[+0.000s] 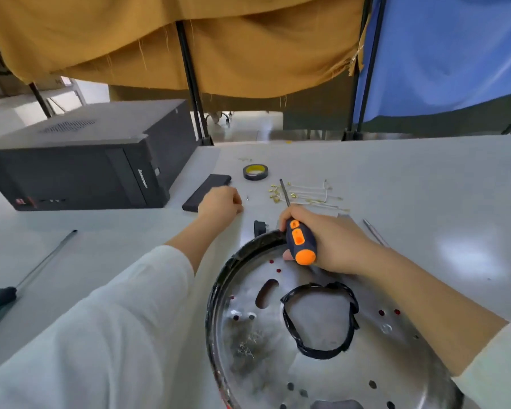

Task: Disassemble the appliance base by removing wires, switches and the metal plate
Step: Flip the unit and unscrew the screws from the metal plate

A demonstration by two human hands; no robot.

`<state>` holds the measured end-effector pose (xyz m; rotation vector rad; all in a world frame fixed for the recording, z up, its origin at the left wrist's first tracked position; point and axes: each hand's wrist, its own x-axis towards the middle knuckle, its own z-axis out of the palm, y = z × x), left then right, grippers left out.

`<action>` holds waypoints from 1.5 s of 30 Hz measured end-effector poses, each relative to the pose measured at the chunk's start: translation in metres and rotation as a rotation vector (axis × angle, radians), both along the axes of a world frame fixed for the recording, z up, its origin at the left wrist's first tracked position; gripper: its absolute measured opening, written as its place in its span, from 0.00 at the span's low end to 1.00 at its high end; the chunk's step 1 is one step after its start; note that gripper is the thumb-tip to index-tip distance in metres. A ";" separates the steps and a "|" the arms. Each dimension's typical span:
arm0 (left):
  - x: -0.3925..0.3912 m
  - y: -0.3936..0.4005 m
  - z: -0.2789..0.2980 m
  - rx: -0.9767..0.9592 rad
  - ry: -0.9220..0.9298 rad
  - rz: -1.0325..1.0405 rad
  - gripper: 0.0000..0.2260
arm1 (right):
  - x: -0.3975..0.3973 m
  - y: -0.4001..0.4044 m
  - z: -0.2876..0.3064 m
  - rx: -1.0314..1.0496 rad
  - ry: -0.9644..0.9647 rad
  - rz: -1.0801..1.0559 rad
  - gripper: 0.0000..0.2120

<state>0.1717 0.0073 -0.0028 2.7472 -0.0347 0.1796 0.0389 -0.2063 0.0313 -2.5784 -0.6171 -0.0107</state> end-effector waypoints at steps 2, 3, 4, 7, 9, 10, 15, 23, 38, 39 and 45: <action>0.012 -0.002 0.000 -0.001 0.022 -0.015 0.03 | 0.002 0.000 -0.002 0.014 0.004 0.007 0.19; 0.017 -0.002 0.000 0.013 0.034 -0.025 0.03 | 0.002 0.000 -0.002 0.019 0.006 0.007 0.19; 0.022 -0.002 0.000 0.031 0.042 -0.031 0.03 | 0.003 0.000 -0.003 0.023 0.008 0.006 0.19; 0.032 -0.002 -0.001 0.038 0.048 -0.044 0.04 | 0.004 0.000 -0.004 0.017 0.005 0.001 0.19; 0.036 -0.003 -0.002 0.031 0.051 -0.043 0.05 | 0.004 0.000 -0.004 0.005 0.000 -0.007 0.19; 0.037 -0.003 -0.004 0.028 0.053 -0.037 0.05 | 0.004 0.001 -0.004 0.002 -0.002 -0.010 0.19; 0.034 0.002 -0.005 -0.022 0.080 0.001 0.16 | 0.003 0.000 -0.005 0.015 -0.003 -0.010 0.19; -0.053 -0.018 0.037 -0.446 -0.069 -0.227 0.05 | 0.000 0.000 0.018 0.551 -0.024 -0.028 0.19; -0.158 -0.020 0.035 -0.393 0.164 -0.248 0.25 | -0.041 -0.046 0.035 -0.003 -0.034 -0.129 0.15; -0.164 -0.018 0.034 -0.407 0.168 -0.215 0.27 | -0.042 -0.047 0.032 -0.008 -0.039 -0.140 0.16; -0.185 0.003 0.030 -0.444 0.220 -0.082 0.34 | -0.039 -0.049 0.019 -0.081 -0.096 -0.268 0.19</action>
